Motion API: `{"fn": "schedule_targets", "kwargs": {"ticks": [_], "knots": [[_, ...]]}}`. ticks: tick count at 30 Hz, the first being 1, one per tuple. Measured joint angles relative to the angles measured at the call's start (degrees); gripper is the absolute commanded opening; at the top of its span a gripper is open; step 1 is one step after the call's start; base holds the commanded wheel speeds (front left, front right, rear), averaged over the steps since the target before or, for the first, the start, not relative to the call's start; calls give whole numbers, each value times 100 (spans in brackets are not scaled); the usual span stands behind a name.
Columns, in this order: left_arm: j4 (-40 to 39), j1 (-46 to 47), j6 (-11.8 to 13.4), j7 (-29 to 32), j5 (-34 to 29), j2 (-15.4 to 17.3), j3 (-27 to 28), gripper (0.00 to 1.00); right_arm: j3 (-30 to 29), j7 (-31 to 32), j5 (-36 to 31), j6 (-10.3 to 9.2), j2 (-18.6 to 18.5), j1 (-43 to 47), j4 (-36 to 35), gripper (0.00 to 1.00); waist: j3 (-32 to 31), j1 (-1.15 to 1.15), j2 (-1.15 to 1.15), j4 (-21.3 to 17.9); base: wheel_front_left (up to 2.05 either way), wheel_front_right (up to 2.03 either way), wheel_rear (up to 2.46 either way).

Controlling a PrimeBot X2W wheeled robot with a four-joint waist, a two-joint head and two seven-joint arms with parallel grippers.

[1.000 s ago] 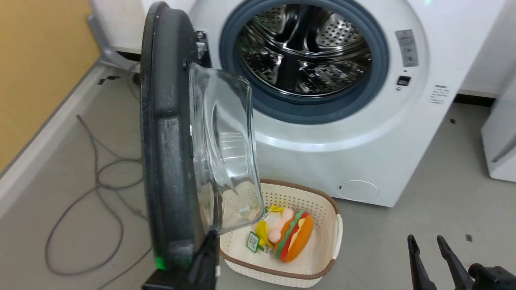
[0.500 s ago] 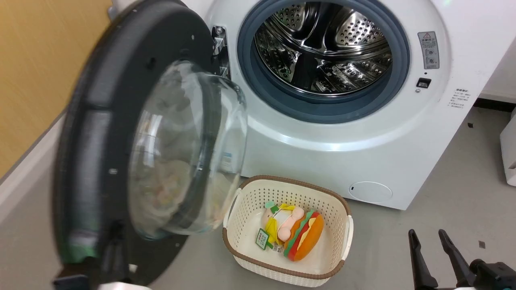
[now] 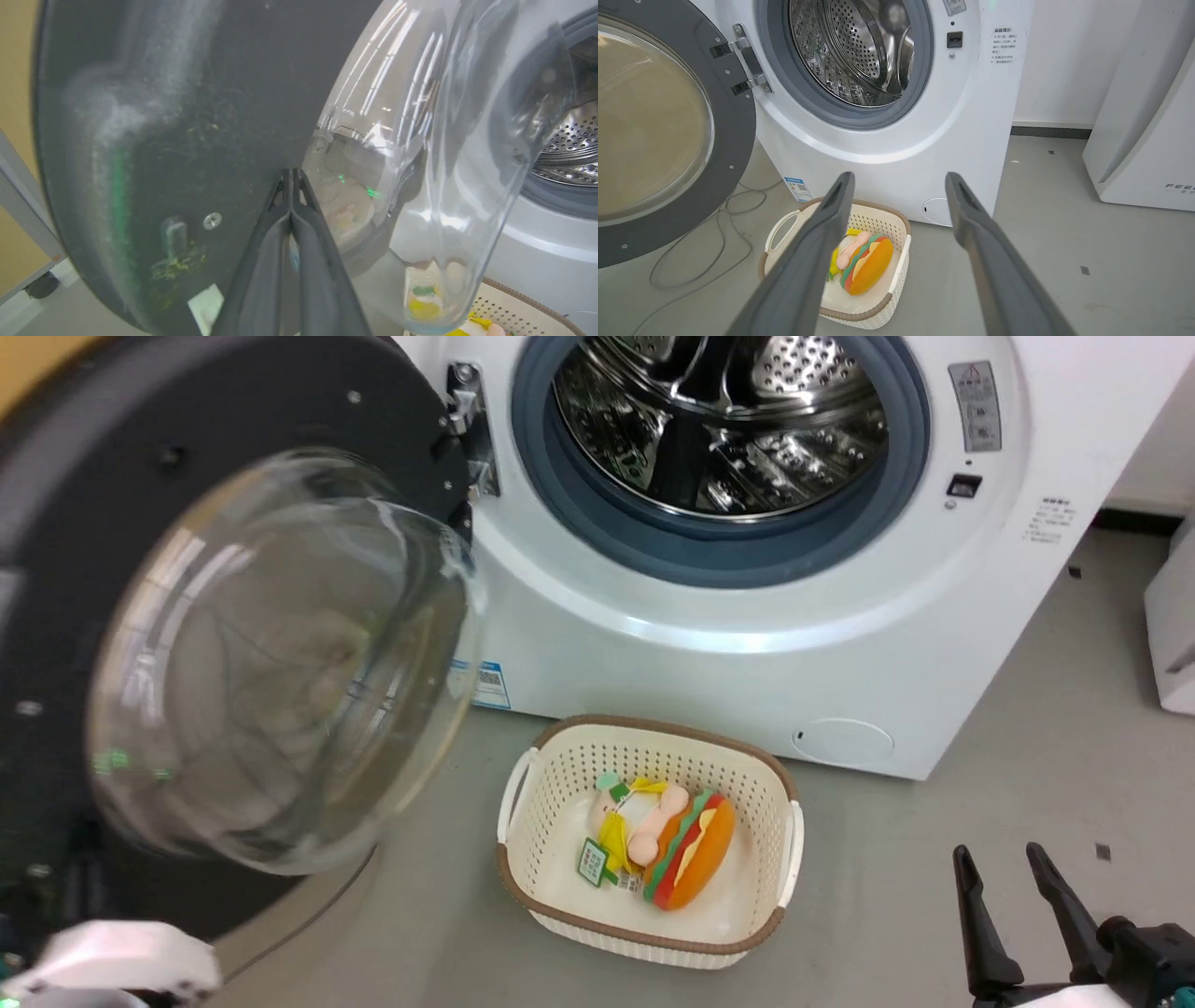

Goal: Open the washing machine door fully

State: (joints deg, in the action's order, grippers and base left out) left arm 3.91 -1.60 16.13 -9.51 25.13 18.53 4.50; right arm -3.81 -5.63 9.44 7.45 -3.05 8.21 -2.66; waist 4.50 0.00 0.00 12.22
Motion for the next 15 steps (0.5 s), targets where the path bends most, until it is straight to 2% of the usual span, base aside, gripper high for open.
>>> {"fn": "schedule_targets", "kwargs": {"ticks": [8, 15], "knots": [[1330, 656, -386, -374, 230, 376, 388, 0, -40, 53, -33, 0, 0, -14, -59, 100, 119, 1, 0, -100, 0, 0, 0], [1987, 876, -506, -477, 186, 399, 504, 0, -25, 55, -70, 0, 0, -52, -49, 100, -5, 0, 0, -140, 0, 0, 0]]}}
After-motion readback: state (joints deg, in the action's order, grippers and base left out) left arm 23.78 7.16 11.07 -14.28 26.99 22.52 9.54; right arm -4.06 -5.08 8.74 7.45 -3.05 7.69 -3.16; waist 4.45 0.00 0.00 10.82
